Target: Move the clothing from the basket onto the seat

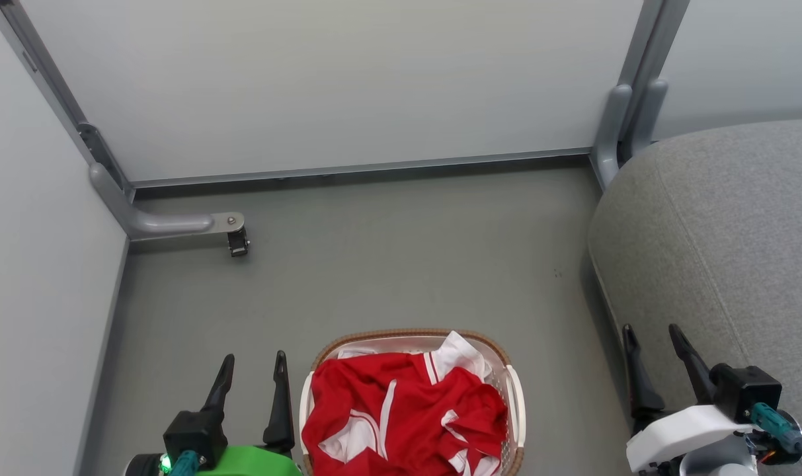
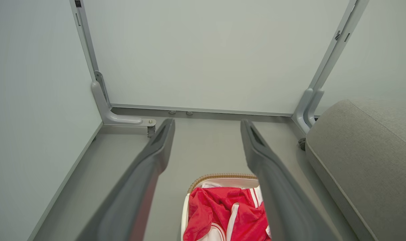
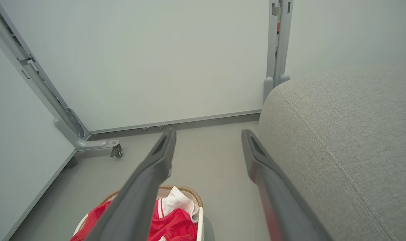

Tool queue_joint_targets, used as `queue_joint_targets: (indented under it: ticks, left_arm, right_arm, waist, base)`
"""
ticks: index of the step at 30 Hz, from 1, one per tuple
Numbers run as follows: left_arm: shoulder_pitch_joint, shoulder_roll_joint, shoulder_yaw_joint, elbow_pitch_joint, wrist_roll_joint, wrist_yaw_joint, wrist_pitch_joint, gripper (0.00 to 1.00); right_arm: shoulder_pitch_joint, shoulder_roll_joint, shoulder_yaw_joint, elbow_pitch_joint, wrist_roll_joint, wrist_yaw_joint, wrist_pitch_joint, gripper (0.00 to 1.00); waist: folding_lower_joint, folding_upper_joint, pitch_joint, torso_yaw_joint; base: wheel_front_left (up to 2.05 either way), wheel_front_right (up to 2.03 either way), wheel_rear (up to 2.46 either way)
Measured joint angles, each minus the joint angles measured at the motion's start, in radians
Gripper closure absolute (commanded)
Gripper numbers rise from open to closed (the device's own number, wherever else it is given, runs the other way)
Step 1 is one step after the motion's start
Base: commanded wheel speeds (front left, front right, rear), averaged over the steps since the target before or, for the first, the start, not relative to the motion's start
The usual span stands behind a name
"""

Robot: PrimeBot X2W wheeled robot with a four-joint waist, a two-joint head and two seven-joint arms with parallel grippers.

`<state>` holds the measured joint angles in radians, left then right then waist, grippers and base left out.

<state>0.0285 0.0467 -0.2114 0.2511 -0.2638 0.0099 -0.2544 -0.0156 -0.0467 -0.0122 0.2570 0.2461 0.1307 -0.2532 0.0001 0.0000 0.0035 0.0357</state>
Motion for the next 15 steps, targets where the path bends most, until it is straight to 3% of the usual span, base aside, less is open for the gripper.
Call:
queue_joint_targets:
  ticks: [15]
  left_arm:
    - [0.0,0.0,-0.01,0.011,0.028,0.007,-0.01,0.0]
  right_arm:
    - [0.001,0.0,0.0,-0.001,-0.036,0.0,-0.009,0.0]
  waist:
    - [0.0,0.0,0.004,0.007]
  base:
    - [0.0,0.0,0.0]
